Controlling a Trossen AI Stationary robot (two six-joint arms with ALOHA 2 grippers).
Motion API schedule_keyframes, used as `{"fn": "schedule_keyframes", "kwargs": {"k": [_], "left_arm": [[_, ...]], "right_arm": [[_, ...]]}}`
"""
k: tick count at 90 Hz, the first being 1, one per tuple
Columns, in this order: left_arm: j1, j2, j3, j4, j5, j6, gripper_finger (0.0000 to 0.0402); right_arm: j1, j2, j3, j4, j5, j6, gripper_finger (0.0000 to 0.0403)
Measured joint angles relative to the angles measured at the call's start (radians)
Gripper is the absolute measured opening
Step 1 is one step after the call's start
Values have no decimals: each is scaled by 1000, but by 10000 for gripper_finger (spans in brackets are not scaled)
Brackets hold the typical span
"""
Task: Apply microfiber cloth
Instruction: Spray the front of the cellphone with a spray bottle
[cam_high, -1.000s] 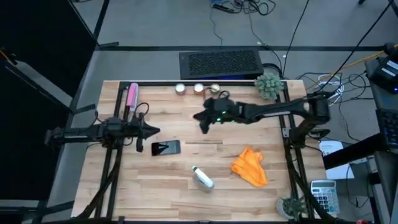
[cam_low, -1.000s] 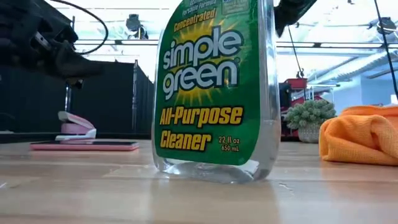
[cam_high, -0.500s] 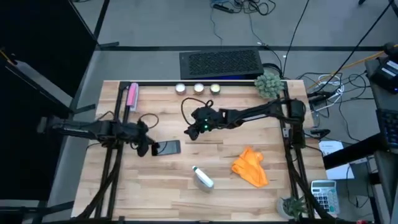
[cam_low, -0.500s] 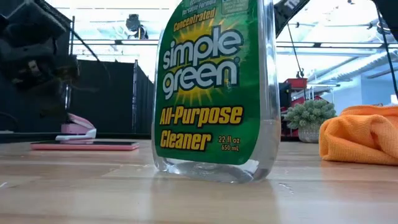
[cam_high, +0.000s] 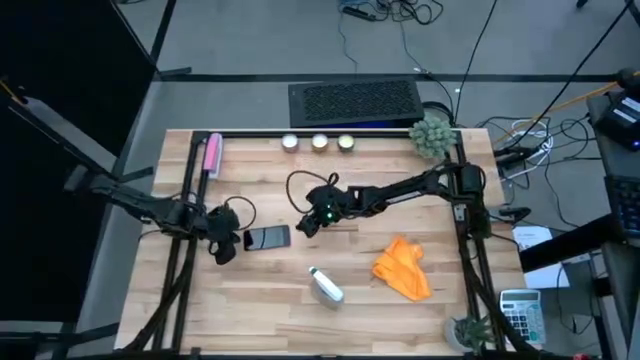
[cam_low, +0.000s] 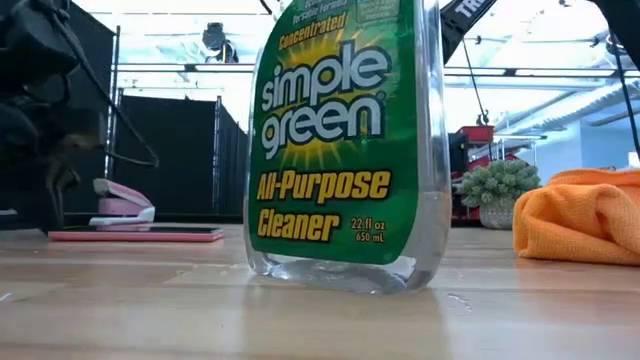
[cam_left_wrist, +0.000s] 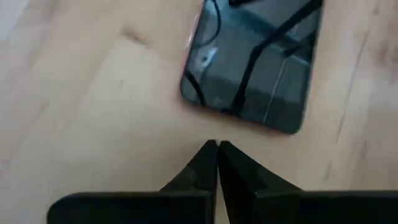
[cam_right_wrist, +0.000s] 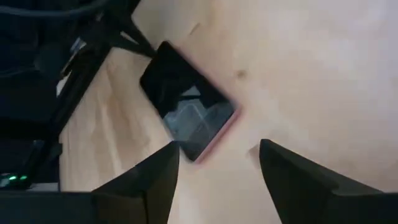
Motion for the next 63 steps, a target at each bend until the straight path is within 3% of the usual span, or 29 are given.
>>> {"fn": "schedule_keyframes", "kwargs": {"k": [25,63], "left_arm": [[-5,186,3,209,-18,33,0],[-5,312,5,391,-45,103,0]], "right_arm": [[48,111,4,129,23,231,206],[64,119,0,118,36,264,206]]}}
